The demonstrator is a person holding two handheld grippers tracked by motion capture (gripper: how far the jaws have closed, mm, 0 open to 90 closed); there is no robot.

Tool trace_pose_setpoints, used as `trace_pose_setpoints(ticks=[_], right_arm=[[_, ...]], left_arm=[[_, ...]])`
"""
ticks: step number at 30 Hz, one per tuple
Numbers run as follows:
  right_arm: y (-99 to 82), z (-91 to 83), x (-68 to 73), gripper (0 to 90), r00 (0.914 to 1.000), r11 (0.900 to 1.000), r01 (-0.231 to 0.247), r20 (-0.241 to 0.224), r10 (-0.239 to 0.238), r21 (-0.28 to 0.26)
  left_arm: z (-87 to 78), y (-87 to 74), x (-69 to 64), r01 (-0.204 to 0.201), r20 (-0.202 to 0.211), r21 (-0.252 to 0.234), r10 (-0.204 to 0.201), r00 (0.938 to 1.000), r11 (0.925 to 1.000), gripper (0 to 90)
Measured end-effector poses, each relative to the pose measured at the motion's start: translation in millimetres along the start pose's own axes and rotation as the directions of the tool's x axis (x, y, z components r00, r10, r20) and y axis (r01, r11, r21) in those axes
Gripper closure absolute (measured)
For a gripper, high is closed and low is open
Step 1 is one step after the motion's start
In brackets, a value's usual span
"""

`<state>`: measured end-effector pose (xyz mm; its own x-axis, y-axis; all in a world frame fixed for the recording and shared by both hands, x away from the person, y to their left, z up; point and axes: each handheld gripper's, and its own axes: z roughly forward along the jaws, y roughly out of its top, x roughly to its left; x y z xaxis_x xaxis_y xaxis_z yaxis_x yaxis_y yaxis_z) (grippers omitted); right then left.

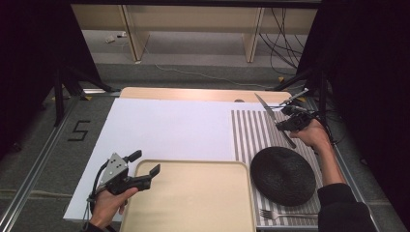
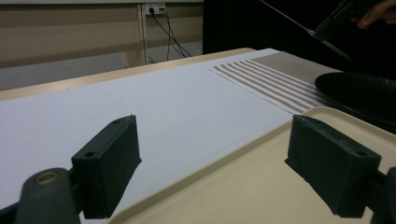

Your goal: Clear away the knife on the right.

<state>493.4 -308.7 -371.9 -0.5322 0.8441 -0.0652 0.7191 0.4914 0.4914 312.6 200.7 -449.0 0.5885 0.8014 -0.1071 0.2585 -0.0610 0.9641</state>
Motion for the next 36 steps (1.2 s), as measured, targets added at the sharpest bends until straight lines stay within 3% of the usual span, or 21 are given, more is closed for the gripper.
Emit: trace_pose_setpoints(ticks=[3,9,10,13,15,17,18,21,25,26,27,31,32,33,36], right_arm=[[-4.5,-12.6,10.1,80.3,0.9971,0.9961,-0.028,-0.073,0.022,-0.084],[-11.0,-27.2,24.7,80.3,0.9898,0.9896,-0.079,-0.128,0.063,-0.120],[-15.2,-31.7,28.5,80.4,0.9858,0.9855,-0.080,-0.158,0.056,-0.150],[-22.3,-35.7,39.7,80.3,0.9852,0.9833,-0.076,-0.164,0.049,-0.165],[-24.7,-36.4,44.1,80.3,0.9856,0.9836,-0.071,-0.164,0.044,-0.166],[-30.2,-37.9,50.0,80.4,0.9815,0.9777,-0.092,-0.182,0.058,-0.189],[-35.5,-39.8,55.6,80.3,0.9757,0.9732,-0.102,-0.211,0.058,-0.206],[-43.3,-45.1,67.0,80.3,0.9757,0.9687,-0.095,-0.214,0.045,-0.229],[-48.3,-52.2,75.3,80.3,0.9693,0.9658,-0.107,-0.241,0.048,-0.236],[-48.8,-54.6,77.9,80.3,0.9716,0.9646,-0.106,-0.232,0.049,-0.241],[-50.8,-57.2,82.3,80.4,0.9637,0.9585,-0.120,-0.262,0.050,-0.258],[-52.5,-58.9,94.4,80.3,0.9623,0.9615,-0.104,-0.270,0.033,-0.254],[-54.4,-58.1,103.4,80.3,0.9591,0.9541,-0.111,-0.282,0.030,-0.278],[-54.4,-58.1,103.4,80.3,0.9591,0.9541,-0.111,-0.282,0.030,-0.278],[-60.4,-60.0,120.7,80.3,0.9549,0.9597,-0.094,-0.297,0.012,-0.265]], left_arm=[[-0.5,0.0,0.1,0.005,-0.006,0.000,-0.005,1.0000,1.0000,16.6],[-0.2,-0.1,0.2,-0.005,-0.004,-0.007,0.005,1.0000,1.0000,16.6],[-0.3,-0.1,0.2,-0.005,-0.004,-0.008,0.005,1.0000,1.0000,16.6],[-1.1,0.5,0.6,-0.006,-0.009,-0.006,0.006,0.9999,1.0000,16.6],[-1.1,0.5,0.7,0.017,-0.003,-0.014,-0.017,0.9998,0.9998,16.6],[-1.1,0.6,0.8,0.025,-0.003,-0.016,-0.025,0.9997,0.9995,16.5],[-1.2,0.6,0.6,0.023,-0.004,-0.016,-0.023,0.9997,0.9996,16.5],[-1.8,0.9,0.4,0.015,-0.003,-0.019,-0.015,0.9999,0.9997,16.5],[-2.4,1.8,0.1,-0.010,-0.010,-0.022,0.010,0.9999,0.9997,16.4],[-2.7,2.1,-0.1,-0.019,-0.011,-0.022,0.019,0.9998,0.9996,16.4],[-3.0,2.7,-0.4,-0.028,-0.009,-0.024,0.027,0.9996,0.9993,16.4],[-4.2,2.9,0.5,-0.043,-0.016,-0.025,0.043,0.9990,0.9988,16.4],[-4.3,2.4,1.4,-0.041,-0.018,-0.025,0.041,0.9990,0.9988,16.3],[-4.5,2.2,2.1,-0.039,-0.019,-0.025,0.038,0.9991,0.9989,16.3],[-5.2,2.3,3.1,-0.031,-0.023,-0.032,0.031,0.9993,0.9990,16.3]])
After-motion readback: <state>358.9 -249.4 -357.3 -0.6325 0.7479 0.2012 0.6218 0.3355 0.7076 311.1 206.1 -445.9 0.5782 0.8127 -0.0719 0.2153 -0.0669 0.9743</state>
